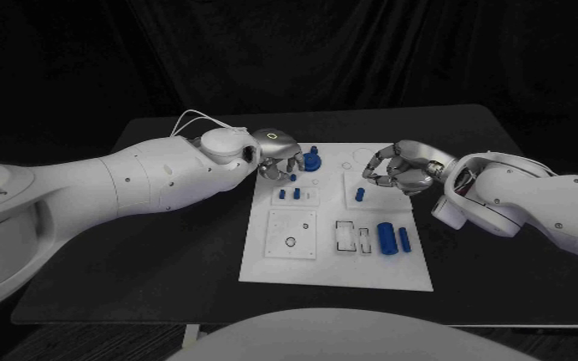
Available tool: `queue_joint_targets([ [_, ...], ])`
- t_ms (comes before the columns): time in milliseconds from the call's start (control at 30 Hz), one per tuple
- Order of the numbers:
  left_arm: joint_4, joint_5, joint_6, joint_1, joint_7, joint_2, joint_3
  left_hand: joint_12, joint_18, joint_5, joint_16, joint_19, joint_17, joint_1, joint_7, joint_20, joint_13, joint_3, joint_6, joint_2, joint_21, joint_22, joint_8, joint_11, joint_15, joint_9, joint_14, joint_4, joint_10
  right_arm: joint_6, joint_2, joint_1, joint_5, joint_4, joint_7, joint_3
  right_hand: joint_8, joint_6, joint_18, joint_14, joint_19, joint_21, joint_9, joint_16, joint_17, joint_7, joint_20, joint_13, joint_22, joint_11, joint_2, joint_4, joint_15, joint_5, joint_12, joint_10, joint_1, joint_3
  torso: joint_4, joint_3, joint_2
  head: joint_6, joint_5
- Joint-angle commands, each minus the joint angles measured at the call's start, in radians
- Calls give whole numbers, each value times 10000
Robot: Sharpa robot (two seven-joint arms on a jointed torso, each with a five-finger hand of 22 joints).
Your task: Assemble the parts on the task board
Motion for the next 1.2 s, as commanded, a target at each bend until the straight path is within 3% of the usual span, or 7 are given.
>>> queue_joint_targets([
  [33,121,10,-1168,-8,428,-112,11,-101,184,-113,-54,-44,-23,-87,-18,18,-25,11,-61,-91,-42,1456,-49,51,7,-18,-32,64,-150,-422,-113,-11,-44,70,64,7,-7,69,186,1056,-70,-58,-11,25,2635,-14,11,2631,1364,-71,-35,-60,-71,47,14,1059,43,-15,7,3,5,-2,-3],
  [333,642,11,-1781,209,559,-712,13,-222,195,-260,-121,-66,-114,-135,-75,23,-45,-34,-38,-199,-126,1438,-21,48,9,-32,-52,156,-421,-1326,-361,343,-44,216,462,9,-41,250,197,1056,-75,-157,-123,25,2635,-87,-8,2605,1349,-122,-161,302,-102,-1219,3,1027,-337,-313,18,-7,-2,-2,19],
  [500,1369,11,-1961,408,727,-1450,13,-203,203,-1134,-151,-70,-125,-697,-189,26,28,-333,229,-531,-200,1428,102,-18,3,-21,-39,703,-553,-1747,-476,813,-106,276,676,9,-315,742,426,-34,-540,-1419,-344,-2159,589,-323,-270,-172,796,-374,-379,931,-383,-2428,-1769,-1703,-434,-702,15,-19,-19,-2,76],
  [767,2228,1762,-2740,703,1494,-2485,11,-64,233,-1370,-318,-236,-356,-1674,6,85,323,-1399,325,-498,-660,1352,63,122,98,-90,-238,1699,-1081,-2139,-558,1565,-970,0,670,10,-654,1066,478,-142,-475,-2097,-513,-2704,-185,-340,-359,-6070,479,-415,-720,1339,-440,-2266,-7604,-5307,225,-626,-10,-37,-70,-2,153],
  [967,2240,5092,-3146,783,2653,-2738,8,156,525,-546,-3887,-2342,-4593,-3091,409,647,575,-2191,173,-89,-3946,702,-108,959,1063,-257,-4764,1667,-2601,-2134,-167,1647,-2341,-683,737,7,-802,1380,668,-887,-1249,-3671,-526,-3746,-1290,-68,-82,-8178,-105,45,-1049,1479,-22,-2127,-10560,-6356,657,-272,1,-123,-122,-2,335],
  [1067,2113,7732,-2823,795,3627,-2708,6,109,220,830,-5471,-6127,-5257,-3829,1018,1125,358,-3015,-63,971,-7238,82,-91,1498,2062,-454,-8061,1552,-4173,-1796,78,1507,-3210,-1101,750,7,-1075,1231,738,-1185,-1549,-4233,-607,-4016,-1616,45,132,-8709,-301,316,-1166,1513,186,-2661,-11238,-7093,687,-417,0,-187,-176,-2,385],
  [1200,1952,10383,-1767,774,4797,-2628,4,2,32,564,-7750,-9739,-6974,-3506,1444,1543,-297,-3794,-445,1438,-9939,-1238,-85,1540,2415,-693,-11338,1724,-5891,-1605,286,1266,-4194,-1477,802,6,-1334,1323,713,-1045,-1245,-3883,-696,-3741,-1496,-39,207,-9041,-145,293,-1212,1688,171,-3293,-11273,-6968,573,-752,111,-244,-264,-2,284],
])
